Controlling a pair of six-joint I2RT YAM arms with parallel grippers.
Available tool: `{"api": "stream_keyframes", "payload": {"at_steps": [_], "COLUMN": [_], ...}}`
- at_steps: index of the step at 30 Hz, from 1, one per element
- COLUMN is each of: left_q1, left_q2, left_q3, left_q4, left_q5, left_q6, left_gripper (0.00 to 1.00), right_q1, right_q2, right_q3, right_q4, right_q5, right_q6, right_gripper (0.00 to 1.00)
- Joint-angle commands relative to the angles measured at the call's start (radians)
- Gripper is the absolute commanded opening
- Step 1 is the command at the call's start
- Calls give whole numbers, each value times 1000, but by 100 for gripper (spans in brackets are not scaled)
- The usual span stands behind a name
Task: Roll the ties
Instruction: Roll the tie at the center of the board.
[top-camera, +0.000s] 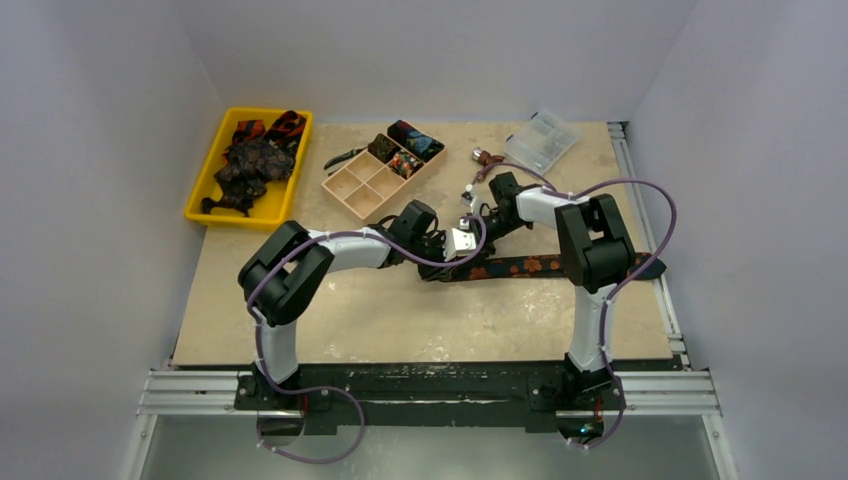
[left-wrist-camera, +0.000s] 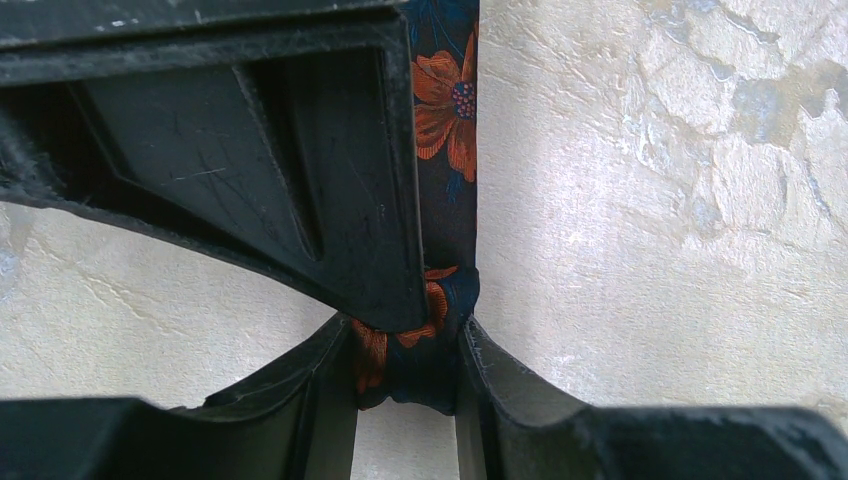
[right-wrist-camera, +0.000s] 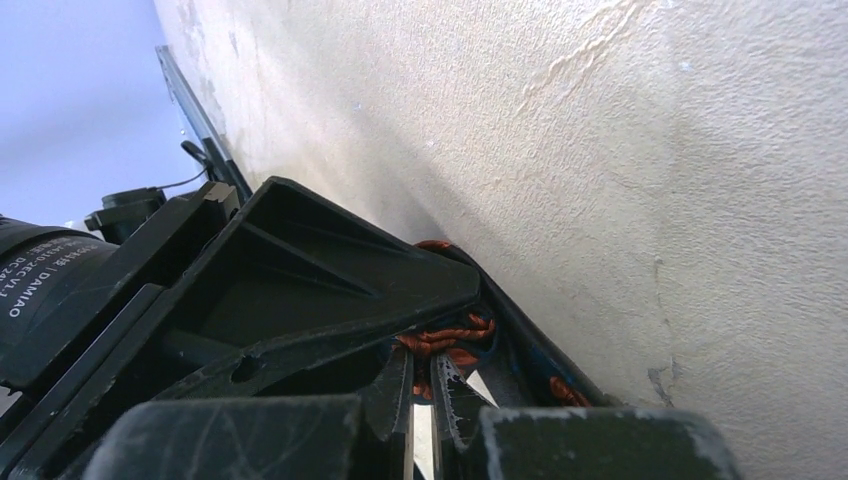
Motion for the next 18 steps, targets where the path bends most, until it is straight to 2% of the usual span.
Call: {"api": "stream_keyframes", "payload": {"at_steps": [1,6,12,18], "left_q1": [2,14,49,56], "left_q2": [68,16,-63,-46], "left_q3": [-43,-101,-209,-311], "left_q4": [-137,-18,270,580], "left_q5": [-82,-44,94,128], "left_q6": [5,-36,-138,-217], "left_gripper": [22,43,57,62], "right_q1": [13,12,10,10], "right_q2": [39,31,12,3], "right_q3": [6,-24,-65,-82], "right_q4": [-62,-74,-27,-14], "right_q5": [103,174,275,324], "right_q6": [-101,-169,-205,-241], "right_gripper": [0,0,0,0]}}
